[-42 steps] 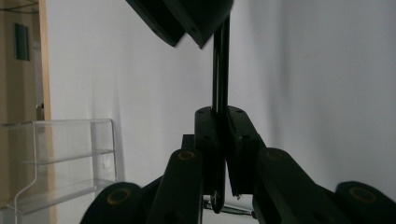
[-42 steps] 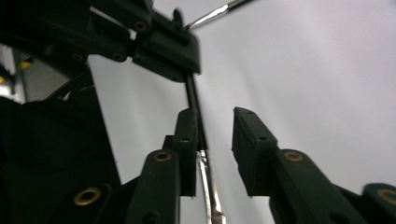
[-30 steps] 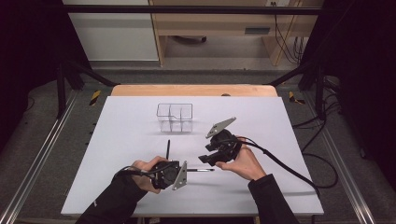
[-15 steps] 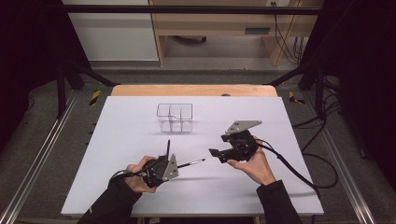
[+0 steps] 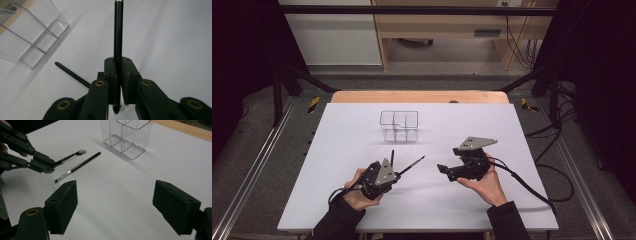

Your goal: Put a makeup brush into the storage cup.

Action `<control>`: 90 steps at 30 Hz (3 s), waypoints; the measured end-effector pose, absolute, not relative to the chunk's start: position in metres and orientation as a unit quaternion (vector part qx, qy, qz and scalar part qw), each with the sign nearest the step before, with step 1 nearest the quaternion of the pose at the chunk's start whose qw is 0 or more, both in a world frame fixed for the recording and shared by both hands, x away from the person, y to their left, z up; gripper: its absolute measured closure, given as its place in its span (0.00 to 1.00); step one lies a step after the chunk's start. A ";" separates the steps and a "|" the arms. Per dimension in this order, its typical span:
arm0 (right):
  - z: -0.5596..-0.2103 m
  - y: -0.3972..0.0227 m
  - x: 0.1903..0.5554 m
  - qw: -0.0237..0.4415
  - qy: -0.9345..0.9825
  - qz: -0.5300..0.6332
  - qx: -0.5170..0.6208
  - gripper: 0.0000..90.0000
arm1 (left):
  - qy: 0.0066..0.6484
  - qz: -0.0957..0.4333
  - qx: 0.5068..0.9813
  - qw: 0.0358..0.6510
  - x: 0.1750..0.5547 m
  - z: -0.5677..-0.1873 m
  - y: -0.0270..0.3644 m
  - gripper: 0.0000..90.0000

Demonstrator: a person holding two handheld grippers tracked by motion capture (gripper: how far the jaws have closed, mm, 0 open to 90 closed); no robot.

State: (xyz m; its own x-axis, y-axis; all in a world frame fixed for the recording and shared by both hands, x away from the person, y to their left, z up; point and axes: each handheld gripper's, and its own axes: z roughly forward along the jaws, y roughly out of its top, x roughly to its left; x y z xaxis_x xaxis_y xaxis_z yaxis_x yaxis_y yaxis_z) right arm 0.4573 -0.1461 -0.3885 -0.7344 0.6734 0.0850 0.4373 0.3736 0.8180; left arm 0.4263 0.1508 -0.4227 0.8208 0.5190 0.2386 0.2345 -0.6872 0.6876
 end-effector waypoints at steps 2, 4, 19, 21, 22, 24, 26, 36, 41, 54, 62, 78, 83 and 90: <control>-0.391 -0.145 0.456 0.129 0.814 0.452 0.341 0.22 | 0.223 0.214 0.887 0.344 0.425 -0.423 0.150 0.92; -0.393 -0.144 0.456 0.130 0.810 0.457 0.343 0.22 | 0.232 0.213 0.882 0.351 0.425 -0.424 0.150 0.92; -0.409 -0.130 0.454 0.115 0.782 0.491 0.366 0.17 | 0.299 0.207 0.841 0.402 0.422 -0.435 0.146 0.92; -0.410 -0.129 0.453 0.116 0.779 0.493 0.370 0.17 | 0.306 0.199 0.833 0.416 0.421 -0.435 0.145 0.92; -0.410 -0.129 0.453 0.115 0.777 0.495 0.371 0.17 | 0.309 0.194 0.828 0.425 0.421 -0.435 0.145 0.92; -0.411 -0.127 0.453 0.113 0.772 0.502 0.373 0.17 | 0.315 0.194 0.823 0.431 0.420 -0.436 0.142 0.92; -0.411 -0.126 0.453 0.108 0.767 0.510 0.375 0.17 | 0.316 0.195 0.820 0.436 0.418 -0.437 0.138 0.92; -0.411 -0.124 0.453 0.089 0.747 0.536 0.384 0.15 | 0.323 0.189 0.813 0.447 0.415 -0.442 0.125 0.92; -0.411 -0.122 0.453 0.087 0.735 0.545 0.393 0.17 | 0.333 0.186 0.808 0.450 0.414 -0.445 0.118 0.92; -0.414 -0.118 0.455 0.087 0.715 0.563 0.405 0.22 | 0.351 0.181 0.793 0.464 0.413 -0.442 0.112 0.92; -0.416 -0.115 0.453 0.086 0.707 0.569 0.411 0.26 | 0.345 0.179 0.794 0.468 0.411 -0.441 0.104 0.92; -0.419 -0.111 0.452 0.079 0.682 0.590 0.426 0.40 | 0.354 0.185 0.782 0.479 0.407 -0.442 0.097 0.92; -0.419 -0.110 0.451 0.079 0.676 0.593 0.430 0.47 | 0.356 0.182 0.781 0.480 0.406 -0.443 0.096 0.92; -0.420 -0.109 0.451 0.065 0.669 0.598 0.435 0.56 | 0.364 0.180 0.777 0.481 0.407 -0.443 0.097 0.92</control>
State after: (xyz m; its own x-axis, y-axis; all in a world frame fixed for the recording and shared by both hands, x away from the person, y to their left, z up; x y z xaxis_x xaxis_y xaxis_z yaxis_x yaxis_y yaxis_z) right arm 0.4506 -0.1086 -0.4201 -0.6124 0.6605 0.4344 0.5055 -0.0953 0.8575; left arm 0.4069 0.0970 -0.4430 0.6708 0.7382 -0.0708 0.3921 -0.2720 0.8788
